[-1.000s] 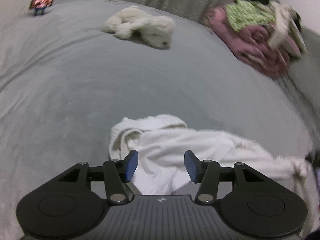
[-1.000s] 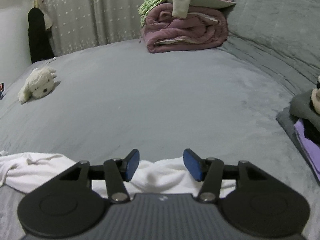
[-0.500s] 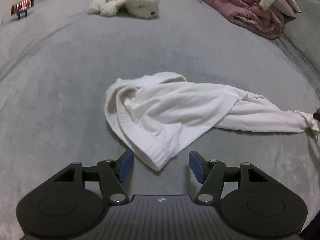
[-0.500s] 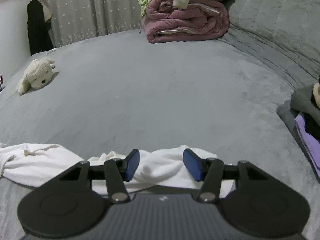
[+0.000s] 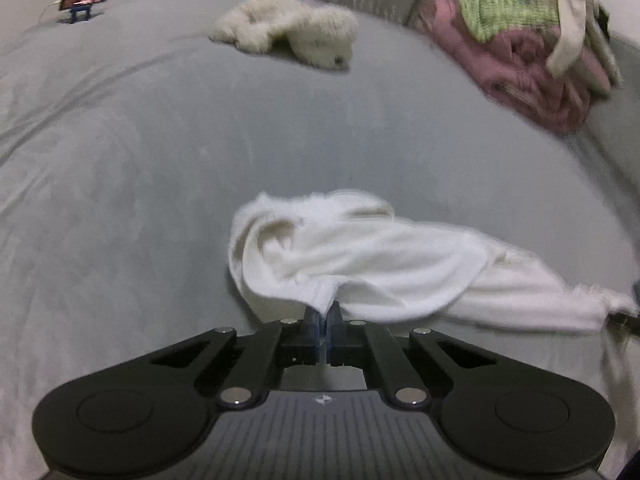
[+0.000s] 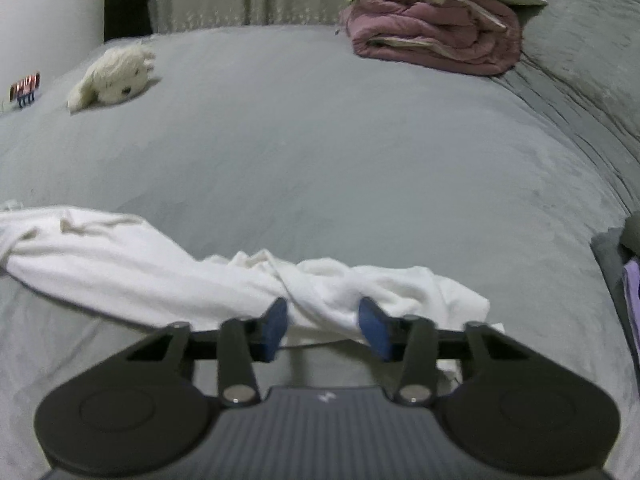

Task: Fold clothes

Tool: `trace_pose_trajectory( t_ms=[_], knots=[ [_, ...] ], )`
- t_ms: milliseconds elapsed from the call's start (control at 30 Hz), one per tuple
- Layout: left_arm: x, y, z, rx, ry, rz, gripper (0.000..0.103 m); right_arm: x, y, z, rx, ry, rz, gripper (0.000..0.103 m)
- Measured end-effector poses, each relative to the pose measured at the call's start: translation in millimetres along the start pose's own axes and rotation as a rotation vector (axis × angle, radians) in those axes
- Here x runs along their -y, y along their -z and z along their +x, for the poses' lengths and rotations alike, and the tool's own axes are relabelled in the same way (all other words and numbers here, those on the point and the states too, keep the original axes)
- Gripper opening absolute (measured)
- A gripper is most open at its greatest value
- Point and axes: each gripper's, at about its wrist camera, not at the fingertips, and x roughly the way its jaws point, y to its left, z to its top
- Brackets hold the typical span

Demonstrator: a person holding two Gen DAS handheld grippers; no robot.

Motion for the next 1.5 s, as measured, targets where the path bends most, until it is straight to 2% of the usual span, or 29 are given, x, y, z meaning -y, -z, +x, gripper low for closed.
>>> trace_pose_trajectory(
  t_ms=[67,133,367,633,833,1133,1233,1400,1500],
  knots=[
    [-4.7,-5.6,-7.4,0.047,0.010,-0.035,0.002,-2.9,0.6,6.4,-0.023,0.028,-0.015,0.011],
    [-9.3,-9.5,-14.7,0.086,0.015,-0.065,0.001,0.0,-0.4,8.0,-0.016,0.043,-0.001,0.006],
    [-23.5,-21.2,-28.8,0.192,0.026,-0.155,0.001,18.3,-10.2,-20.9,0.162,0.072,0.128,0.006],
    [-28.7,-45.0,-48.9,0.392,0.049,-0.204,0.001,30.0,-20.7,-52.1,0.355,0.117,0.194,0.005],
    [-23.7,-72.5,-38.1,0.480,0.027,-0.221,0.001,36.8,-35.7,-56.8,0.427,0.194,0.220,0.005],
    [-3.3,-105.9,-4.3,0.536,-0.005,-0.206,0.001,46.3,-65.0,-31.7,0.434,0.237,0.218,0.005],
    [-4.3,-117.1,14.1,0.528,-0.033,-0.227,0.001,49.3,-78.2,-14.4,0.413,0.233,0.236,0.005],
    [-0.5,-133.3,40.1,0.515,-0.063,-0.182,0.001,48.4,-95.3,5.0,0.410,0.262,0.201,0.005],
    [-0.2,-140.4,53.9,0.500,-0.068,-0.189,0.001,47.8,-104.2,18.1,0.405,0.280,0.183,0.005]
  ],
)
